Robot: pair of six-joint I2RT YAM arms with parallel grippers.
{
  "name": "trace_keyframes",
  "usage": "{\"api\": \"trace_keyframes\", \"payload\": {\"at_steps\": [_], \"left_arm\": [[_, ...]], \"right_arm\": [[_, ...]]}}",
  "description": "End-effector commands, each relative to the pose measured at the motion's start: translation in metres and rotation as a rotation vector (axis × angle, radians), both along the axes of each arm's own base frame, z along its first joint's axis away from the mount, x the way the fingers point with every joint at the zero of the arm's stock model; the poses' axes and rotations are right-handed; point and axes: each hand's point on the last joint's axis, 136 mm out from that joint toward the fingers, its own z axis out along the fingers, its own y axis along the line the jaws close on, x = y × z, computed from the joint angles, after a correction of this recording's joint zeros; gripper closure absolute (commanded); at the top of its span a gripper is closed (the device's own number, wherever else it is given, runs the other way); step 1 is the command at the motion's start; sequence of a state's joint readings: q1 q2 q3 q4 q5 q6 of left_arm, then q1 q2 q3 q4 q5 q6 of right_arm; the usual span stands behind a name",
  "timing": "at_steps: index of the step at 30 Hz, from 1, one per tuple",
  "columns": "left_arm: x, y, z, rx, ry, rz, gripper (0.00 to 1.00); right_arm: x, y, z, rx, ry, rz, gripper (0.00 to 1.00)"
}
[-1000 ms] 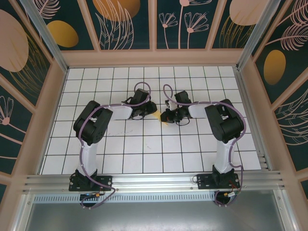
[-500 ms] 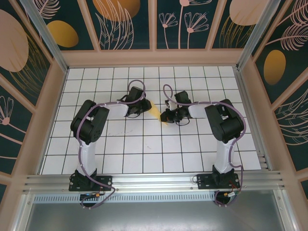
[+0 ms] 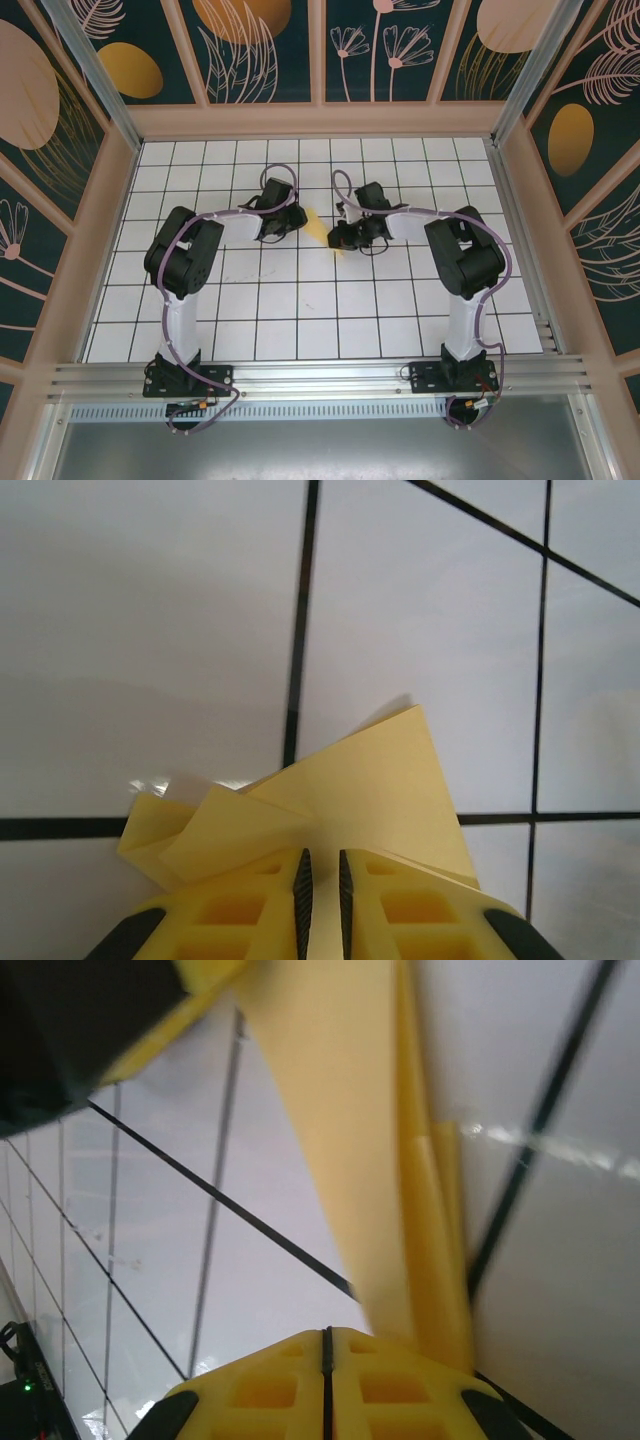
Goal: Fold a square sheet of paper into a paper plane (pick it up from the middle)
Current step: Fold the wing for the fifth time at the center of the table.
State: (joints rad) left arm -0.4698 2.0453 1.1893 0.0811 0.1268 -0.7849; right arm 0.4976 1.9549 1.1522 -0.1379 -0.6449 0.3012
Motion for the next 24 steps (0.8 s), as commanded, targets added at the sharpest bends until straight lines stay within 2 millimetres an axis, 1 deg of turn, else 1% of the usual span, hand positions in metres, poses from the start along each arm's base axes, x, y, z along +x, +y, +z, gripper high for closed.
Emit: {"api": "trace_keyframes", "payload": {"at_steps": [1, 7, 12, 15, 20, 24], "left_arm": [[-0.016, 0.03, -0.031, 0.117, 0.085, 0.031, 0.82], [-0.017, 0.028, -0.032, 0.11, 0.088, 0.014, 0.83], [-0.019, 0.026, -0.035, 0.107, 0.097, 0.002, 0.82], [-0.02, 0.026, -0.036, 0.106, 0.099, -0.001, 0.82], [-0.02, 0.026, -0.037, 0.109, 0.104, -0.002, 0.83], [-0.02, 0.028, -0.038, 0.12, 0.108, 0.005, 0.82]], "right_arm": [[0.006, 0.015, 0.028, 0.002, -0.054, 0.025, 0.93], [0.018, 0.023, 0.003, -0.059, -0.021, 0.02, 0.93], [0.028, 0.025, -0.006, -0.082, -0.014, 0.01, 0.93], [0.03, 0.026, -0.013, -0.099, -0.001, 0.011, 0.93], [0.026, 0.023, -0.023, -0.117, 0.022, 0.022, 0.93], [0.018, 0.018, -0.026, -0.132, 0.033, 0.032, 0.93]]}}
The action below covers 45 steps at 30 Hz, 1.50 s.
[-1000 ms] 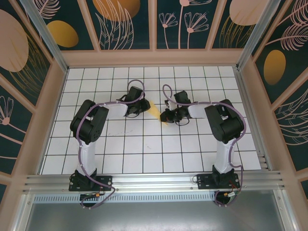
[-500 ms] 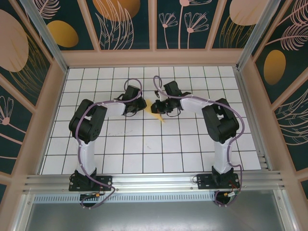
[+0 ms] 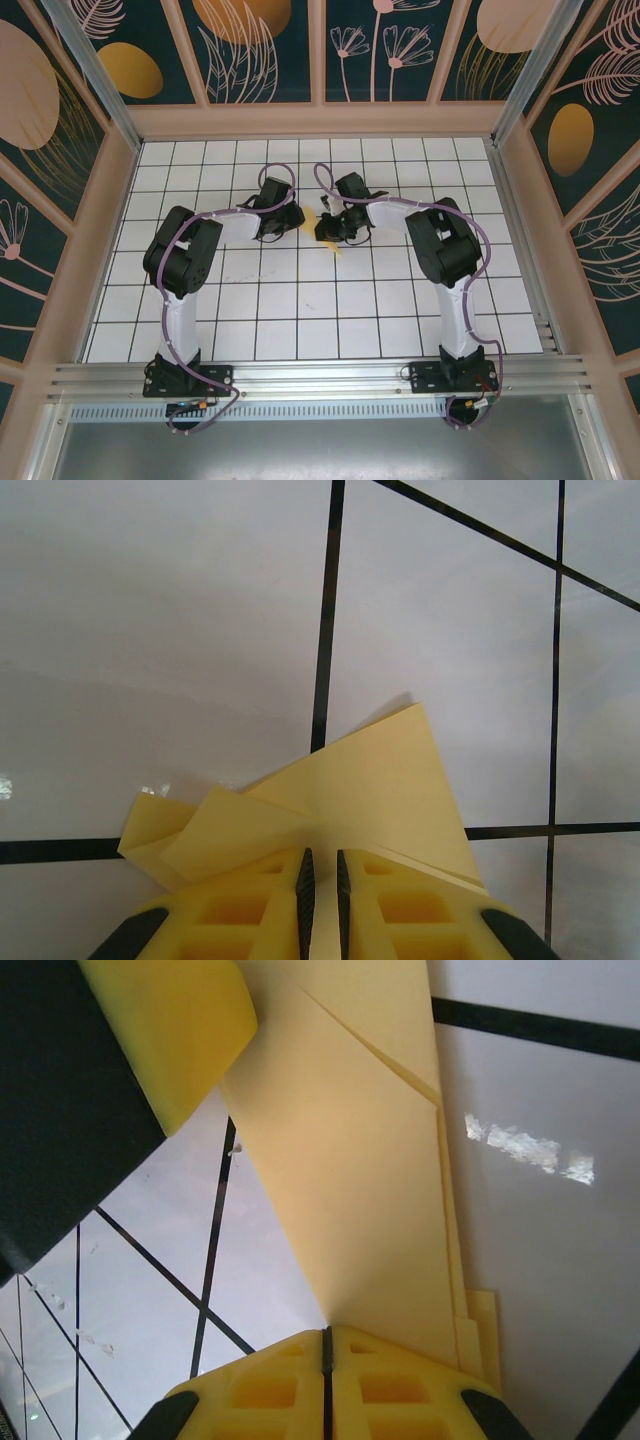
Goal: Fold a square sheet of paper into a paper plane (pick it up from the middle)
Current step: Fold the wing for the fifth time at the center of the table.
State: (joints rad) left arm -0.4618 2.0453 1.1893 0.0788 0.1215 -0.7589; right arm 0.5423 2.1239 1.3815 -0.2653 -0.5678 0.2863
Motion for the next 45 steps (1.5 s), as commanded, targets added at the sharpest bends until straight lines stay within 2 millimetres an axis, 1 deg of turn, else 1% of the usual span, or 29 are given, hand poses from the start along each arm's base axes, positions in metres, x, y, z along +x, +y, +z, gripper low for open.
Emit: {"api": "trace_keyframes", "payload": {"at_steps": [1, 14, 19, 22, 24, 27, 29, 31, 33, 35, 37, 40, 43, 45], "left_arm": [[-0.021, 0.025, -0.038, 0.106, 0.117, 0.018, 0.83], [-0.022, 0.029, -0.042, 0.132, 0.124, 0.03, 0.82], [-0.021, 0.028, -0.041, 0.133, 0.121, 0.027, 0.82], [-0.019, 0.027, -0.038, 0.127, 0.113, 0.02, 0.82], [-0.016, 0.023, -0.031, 0.115, 0.096, 0.007, 0.82], [-0.009, 0.013, -0.007, 0.063, 0.044, -0.018, 0.8], [-0.004, 0.008, 0.015, 0.034, -0.001, -0.024, 0.75], [-0.002, 0.006, 0.036, 0.012, -0.039, -0.026, 0.71], [-0.002, 0.004, 0.054, -0.003, -0.072, -0.021, 0.65], [-0.004, 0.003, 0.065, -0.003, -0.088, -0.019, 0.62], [-0.008, 0.001, 0.07, 0.012, -0.091, -0.011, 0.58], [-0.013, 0.0, 0.071, 0.073, -0.086, 0.009, 0.5], [-0.016, -0.007, 0.066, 0.156, -0.076, 0.012, 0.45], [-0.014, -0.012, 0.066, 0.204, -0.077, 0.014, 0.42]], "right_arm": [[-0.01, -0.009, -0.007, -0.044, 0.024, 0.016, 0.93], [-0.049, -0.048, -0.011, -0.048, 0.072, -0.002, 0.94], [-0.059, -0.062, -0.011, -0.04, 0.081, -0.03, 0.94], [-0.06, -0.068, -0.004, -0.023, 0.069, -0.045, 0.94], [-0.058, -0.069, 0.007, 0.007, 0.041, -0.053, 0.94], [-0.048, -0.07, 0.032, 0.052, -0.04, -0.076, 0.92], [-0.04, -0.074, 0.049, 0.059, -0.11, -0.11, 0.87], [-0.029, -0.083, 0.059, 0.029, -0.181, -0.158, 0.81], [-0.017, -0.097, 0.065, -0.024, -0.252, -0.225, 0.69], [-0.005, -0.11, 0.071, -0.069, -0.314, -0.287, 0.59], [0.005, -0.124, 0.077, -0.114, -0.372, -0.345, 0.51], [0.016, -0.141, 0.083, -0.174, -0.446, -0.414, 0.41], [0.021, -0.15, 0.083, -0.199, -0.477, -0.448, 0.36], [0.023, -0.155, 0.081, -0.213, -0.487, -0.463, 0.34]]}}
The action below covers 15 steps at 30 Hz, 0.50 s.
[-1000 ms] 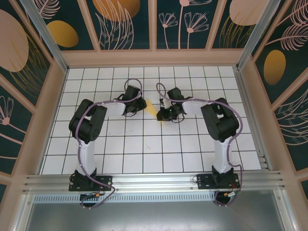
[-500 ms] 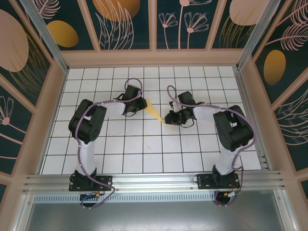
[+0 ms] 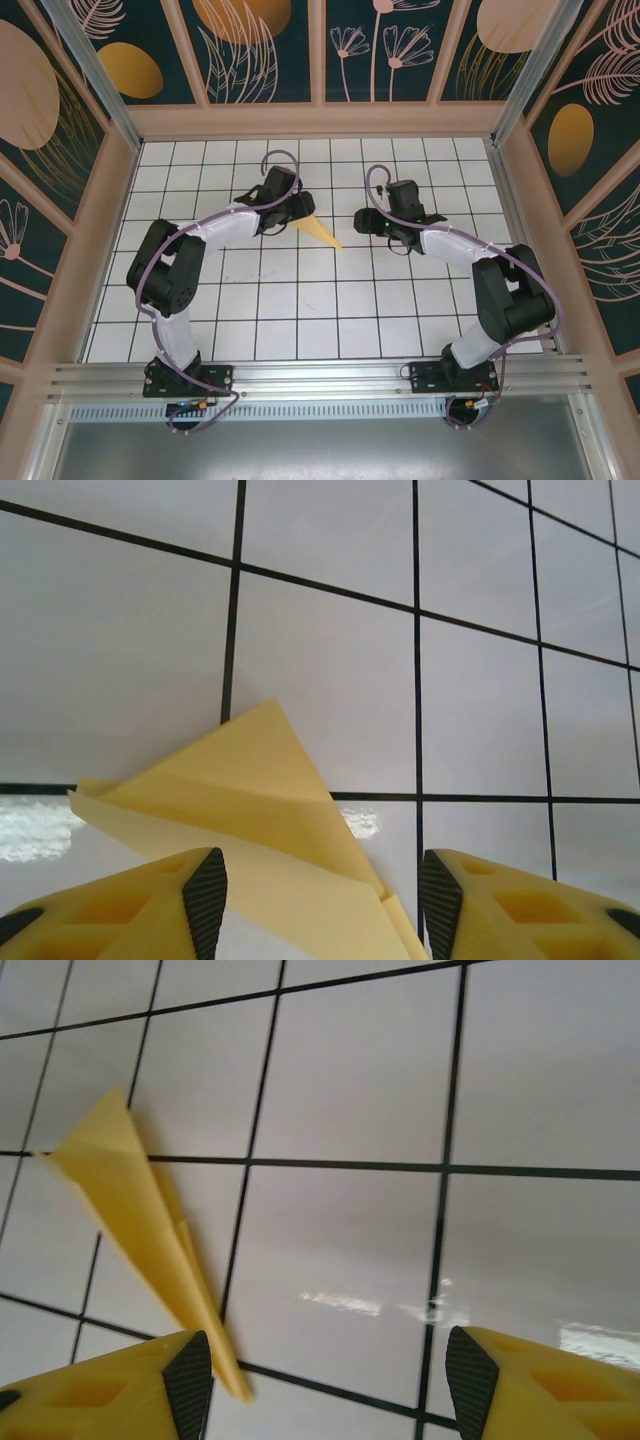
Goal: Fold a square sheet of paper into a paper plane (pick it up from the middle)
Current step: Fold the wing for the fifth time at the center of the table.
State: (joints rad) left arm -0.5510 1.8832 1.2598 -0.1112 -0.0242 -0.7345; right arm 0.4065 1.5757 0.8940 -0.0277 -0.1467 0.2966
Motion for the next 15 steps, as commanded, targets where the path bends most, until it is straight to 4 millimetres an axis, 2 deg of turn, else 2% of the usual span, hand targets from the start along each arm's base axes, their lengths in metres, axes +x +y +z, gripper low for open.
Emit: {"api": "trace_keyframes", "payload": {"at_steps": [1, 8, 15], "left_arm": [[-0.001, 0.002, -0.009, 0.143, 0.023, 0.032, 0.41], [-0.004, -0.005, -0.019, 0.365, 0.021, 0.034, 0.26], [-0.011, -0.003, -0.037, 0.478, 0.071, 0.006, 0.16]], "right_arm": [[0.01, -0.019, 0.006, -0.048, -0.072, -0.08, 0.33], [0.007, -0.026, 0.003, -0.051, -0.083, -0.104, 0.32], [0.005, -0.03, 0.007, -0.036, -0.102, -0.12, 0.32]]}}
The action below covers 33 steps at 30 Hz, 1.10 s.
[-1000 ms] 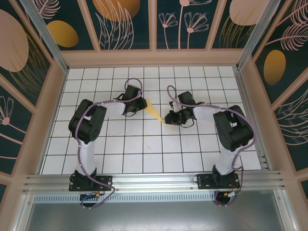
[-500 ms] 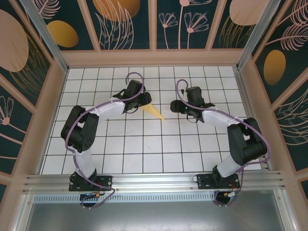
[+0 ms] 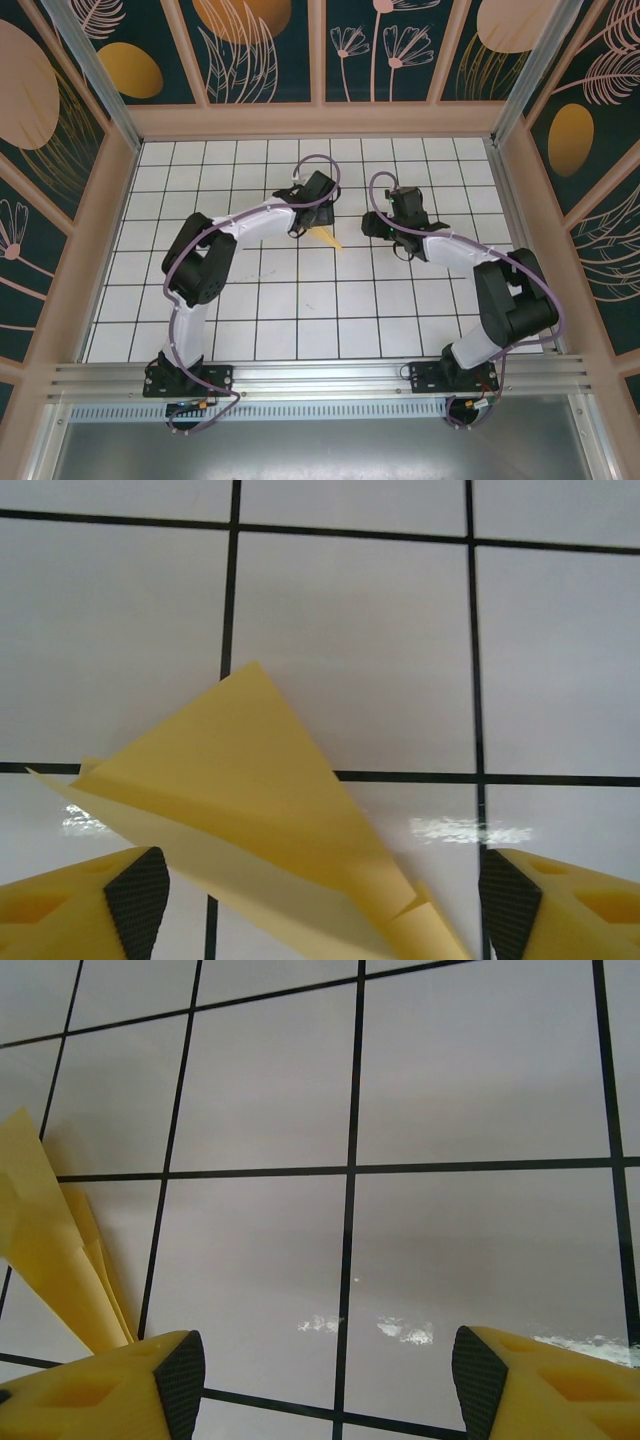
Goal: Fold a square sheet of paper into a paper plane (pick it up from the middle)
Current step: Fold the wing for the fifth time at the center of the table, then turn over the paper plane at the top-center of the table.
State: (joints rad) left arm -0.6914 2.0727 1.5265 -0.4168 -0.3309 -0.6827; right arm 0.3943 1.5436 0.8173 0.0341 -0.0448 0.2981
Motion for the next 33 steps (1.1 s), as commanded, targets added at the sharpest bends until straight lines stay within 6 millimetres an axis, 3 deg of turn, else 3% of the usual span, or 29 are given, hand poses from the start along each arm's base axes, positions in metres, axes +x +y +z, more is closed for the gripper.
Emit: {"api": "trace_keyframes", "payload": {"at_steps": [1, 5, 11, 16, 26, 33], "left_arm": [[-0.007, 0.017, -0.013, 0.123, 0.049, 0.007, 0.16], [-0.011, 0.021, -0.016, 0.132, 0.064, 0.018, 0.16], [-0.022, 0.019, -0.015, 0.059, 0.085, 0.028, 0.25], [-0.024, 0.016, -0.009, -0.012, 0.063, 0.064, 0.45], [-0.023, 0.005, -0.004, -0.169, 0.015, 0.115, 0.74], [-0.021, 0.002, 0.012, -0.221, -0.029, 0.1, 0.97]], "right_arm": [[0.004, -0.006, 0.016, 0.023, -0.062, -0.034, 0.32], [0.003, -0.006, 0.016, 0.031, -0.063, -0.034, 0.32], [0.001, -0.007, 0.015, 0.033, -0.057, -0.036, 0.32], [0.001, -0.006, 0.014, 0.036, -0.054, -0.034, 0.32], [0.001, -0.008, 0.012, 0.034, -0.052, -0.04, 0.32], [0.001, -0.01, 0.017, 0.054, -0.067, -0.043, 0.32]]}}
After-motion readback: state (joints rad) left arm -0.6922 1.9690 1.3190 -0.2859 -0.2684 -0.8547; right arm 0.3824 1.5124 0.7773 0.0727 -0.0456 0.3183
